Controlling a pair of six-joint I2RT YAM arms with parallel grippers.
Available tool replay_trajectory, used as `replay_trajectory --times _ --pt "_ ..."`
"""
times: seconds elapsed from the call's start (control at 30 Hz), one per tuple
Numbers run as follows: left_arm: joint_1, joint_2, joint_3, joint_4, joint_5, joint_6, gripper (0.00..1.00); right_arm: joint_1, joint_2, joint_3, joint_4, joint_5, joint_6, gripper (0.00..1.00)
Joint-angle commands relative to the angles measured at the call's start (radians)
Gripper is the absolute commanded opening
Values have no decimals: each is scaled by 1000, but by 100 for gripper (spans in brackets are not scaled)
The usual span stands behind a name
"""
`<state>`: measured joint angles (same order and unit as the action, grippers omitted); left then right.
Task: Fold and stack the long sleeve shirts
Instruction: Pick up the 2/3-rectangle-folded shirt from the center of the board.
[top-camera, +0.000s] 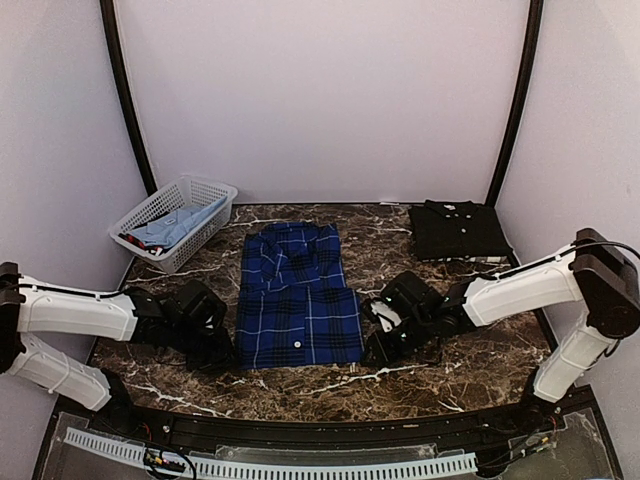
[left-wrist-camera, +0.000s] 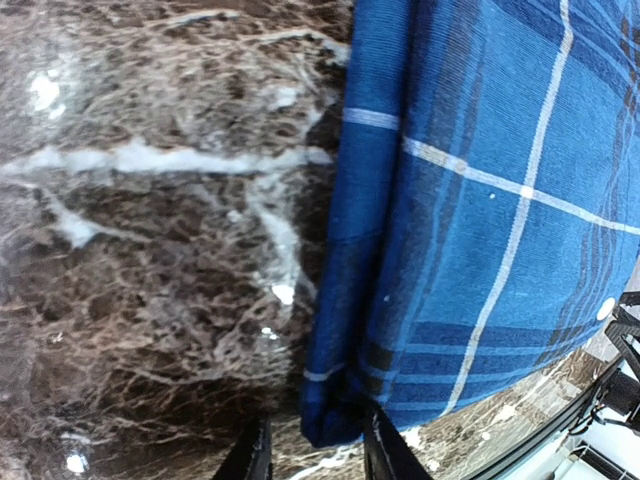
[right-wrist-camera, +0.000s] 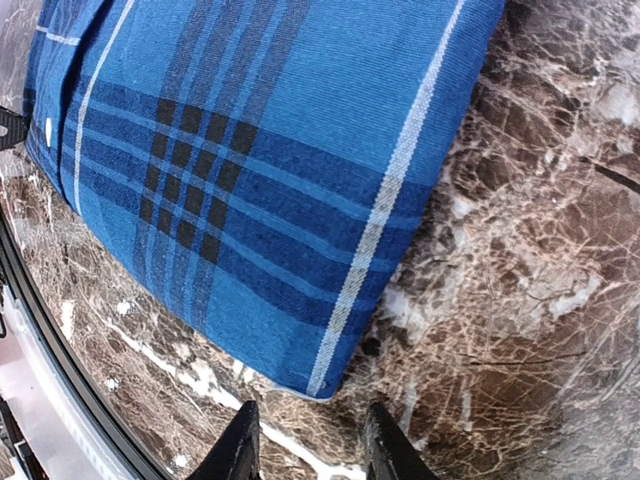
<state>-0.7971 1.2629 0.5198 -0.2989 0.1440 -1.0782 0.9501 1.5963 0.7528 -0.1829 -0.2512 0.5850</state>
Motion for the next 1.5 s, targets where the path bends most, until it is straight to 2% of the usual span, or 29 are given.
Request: replay_trajectory --times 0.0,0.43,0.63,0.73,0.83,0.9,1.2,1.47 --pt "-5 14 -26 35 36 25 30 0 21 -10 23 -6 17 31" --pt "-5 44 -24 41 64 26 24 1 59 14 47 -9 20 24" --pt "-5 47 -20 33 61 19 16 1 62 19 49 -5 20 15" --pt "-5 50 -18 26 57 16 8 1 62 23 45 0 21 10" --pt "-5 49 -15 27 58 17 3 1 61 28 47 9 21 0" --pt "-5 49 0 22 58 25 0 2 59 35 45 15 19 0" --pt "-18 23 56 -50 34 60 0 7 -45 -19 43 41 29 0" --pt "-156 -52 99 -195 -49 -14 0 105 -251 -95 -43 85 84 0"
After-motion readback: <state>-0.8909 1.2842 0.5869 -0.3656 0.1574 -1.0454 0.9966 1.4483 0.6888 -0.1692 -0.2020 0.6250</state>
